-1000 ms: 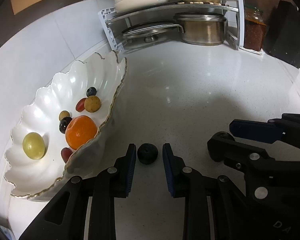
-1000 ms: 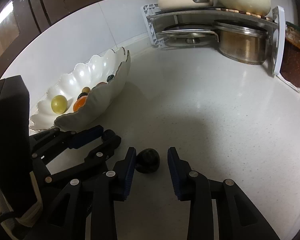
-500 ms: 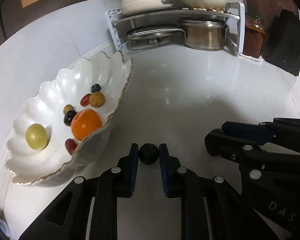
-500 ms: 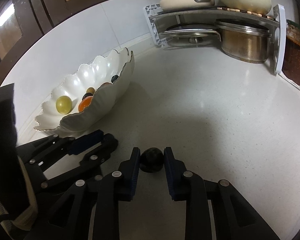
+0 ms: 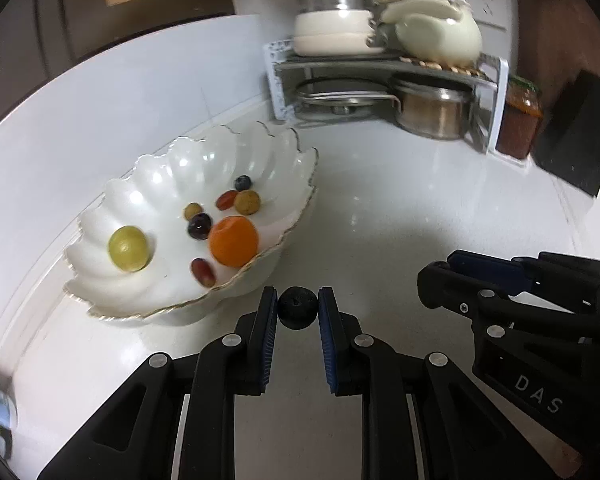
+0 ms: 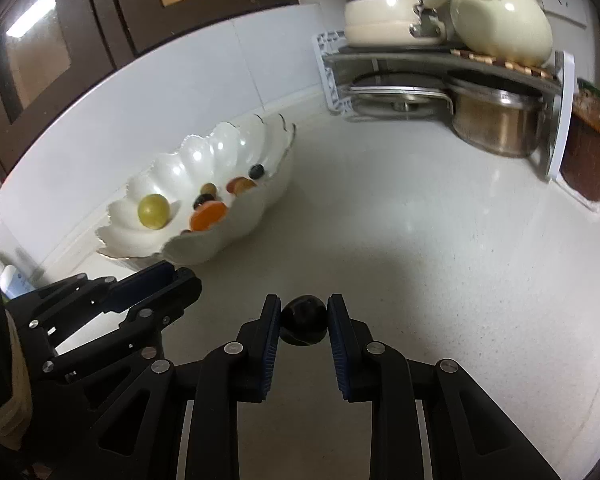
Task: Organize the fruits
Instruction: 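Carry the blueberry with the left tool while the right tool carries the plum over the bowl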
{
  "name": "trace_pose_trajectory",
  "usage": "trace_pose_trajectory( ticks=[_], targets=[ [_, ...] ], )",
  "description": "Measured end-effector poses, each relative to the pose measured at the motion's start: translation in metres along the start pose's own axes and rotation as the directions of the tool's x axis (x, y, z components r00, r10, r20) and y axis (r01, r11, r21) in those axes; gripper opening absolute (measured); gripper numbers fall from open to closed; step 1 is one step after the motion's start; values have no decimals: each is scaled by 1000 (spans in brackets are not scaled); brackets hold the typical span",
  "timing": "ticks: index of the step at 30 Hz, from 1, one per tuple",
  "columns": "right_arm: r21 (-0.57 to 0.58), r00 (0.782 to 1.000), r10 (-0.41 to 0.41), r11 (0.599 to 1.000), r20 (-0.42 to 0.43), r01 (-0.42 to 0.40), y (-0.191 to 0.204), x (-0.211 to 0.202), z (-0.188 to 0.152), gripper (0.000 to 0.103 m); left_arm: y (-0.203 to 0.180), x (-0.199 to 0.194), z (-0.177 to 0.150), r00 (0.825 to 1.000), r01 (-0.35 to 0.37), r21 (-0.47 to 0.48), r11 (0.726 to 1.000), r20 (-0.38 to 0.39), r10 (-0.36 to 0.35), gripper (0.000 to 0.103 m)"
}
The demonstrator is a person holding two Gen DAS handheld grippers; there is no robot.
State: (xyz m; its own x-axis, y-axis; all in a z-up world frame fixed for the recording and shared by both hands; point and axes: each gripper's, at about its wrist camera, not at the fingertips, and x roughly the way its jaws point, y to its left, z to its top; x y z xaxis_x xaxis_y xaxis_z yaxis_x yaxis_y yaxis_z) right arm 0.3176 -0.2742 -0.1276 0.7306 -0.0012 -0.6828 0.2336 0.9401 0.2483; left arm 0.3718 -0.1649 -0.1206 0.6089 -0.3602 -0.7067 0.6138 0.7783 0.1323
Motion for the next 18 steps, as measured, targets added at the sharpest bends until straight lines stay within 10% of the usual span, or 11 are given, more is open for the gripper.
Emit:
trace_pose_trajectory(
  ticks=[18],
  targets=[
    [-86,992,64,995,109,-55,46,-48,22,26,34,-82,2,990,-73,-174,982,103,92,21]
  ],
)
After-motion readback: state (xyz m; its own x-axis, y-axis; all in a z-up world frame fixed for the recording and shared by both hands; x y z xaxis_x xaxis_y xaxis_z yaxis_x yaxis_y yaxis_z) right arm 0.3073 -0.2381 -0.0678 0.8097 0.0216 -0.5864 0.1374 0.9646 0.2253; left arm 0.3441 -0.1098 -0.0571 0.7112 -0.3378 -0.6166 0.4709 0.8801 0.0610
